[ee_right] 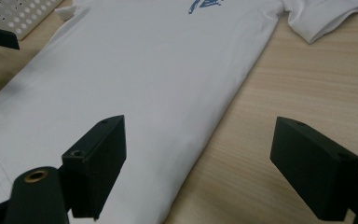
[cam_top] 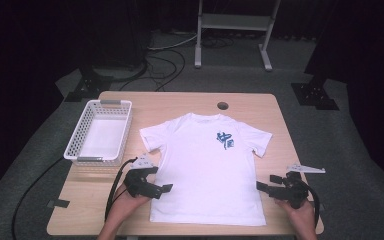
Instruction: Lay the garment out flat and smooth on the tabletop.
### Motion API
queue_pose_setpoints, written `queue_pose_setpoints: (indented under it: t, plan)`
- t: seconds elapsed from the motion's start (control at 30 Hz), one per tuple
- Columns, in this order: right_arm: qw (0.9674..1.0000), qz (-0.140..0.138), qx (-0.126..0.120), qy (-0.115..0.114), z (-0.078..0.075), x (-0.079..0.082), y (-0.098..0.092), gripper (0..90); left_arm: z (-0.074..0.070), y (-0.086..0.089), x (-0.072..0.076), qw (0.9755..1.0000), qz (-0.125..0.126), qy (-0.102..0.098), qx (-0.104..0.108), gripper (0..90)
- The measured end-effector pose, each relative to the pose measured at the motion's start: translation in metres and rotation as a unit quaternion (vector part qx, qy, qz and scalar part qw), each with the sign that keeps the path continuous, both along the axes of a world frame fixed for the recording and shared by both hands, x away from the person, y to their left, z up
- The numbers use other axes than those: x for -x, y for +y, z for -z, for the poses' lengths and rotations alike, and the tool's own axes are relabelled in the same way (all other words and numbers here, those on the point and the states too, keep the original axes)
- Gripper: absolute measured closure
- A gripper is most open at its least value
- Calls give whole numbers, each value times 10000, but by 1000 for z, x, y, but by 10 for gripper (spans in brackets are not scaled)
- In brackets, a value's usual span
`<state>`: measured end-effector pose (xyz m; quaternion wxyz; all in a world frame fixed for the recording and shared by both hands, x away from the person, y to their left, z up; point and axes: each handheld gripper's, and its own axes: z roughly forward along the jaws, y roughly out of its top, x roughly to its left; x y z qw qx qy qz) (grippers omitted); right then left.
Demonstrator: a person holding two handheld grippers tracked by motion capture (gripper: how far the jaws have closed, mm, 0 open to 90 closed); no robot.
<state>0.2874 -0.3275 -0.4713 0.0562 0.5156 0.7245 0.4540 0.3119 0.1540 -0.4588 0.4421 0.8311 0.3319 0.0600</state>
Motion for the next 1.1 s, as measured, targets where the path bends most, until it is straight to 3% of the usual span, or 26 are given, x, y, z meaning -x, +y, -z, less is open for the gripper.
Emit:
queue_pose_setpoints:
  t: [0.53, 1.1]
  plan:
    - [9999, 141, 7, -45, 5, 23, -12, 178, -2, 15, 14, 9999, -124, -79, 28, 84]
    - [9988, 386, -260, -120, 13, 56, -28, 179, -5, 26, 30, 9996, -227, -139, 63, 84]
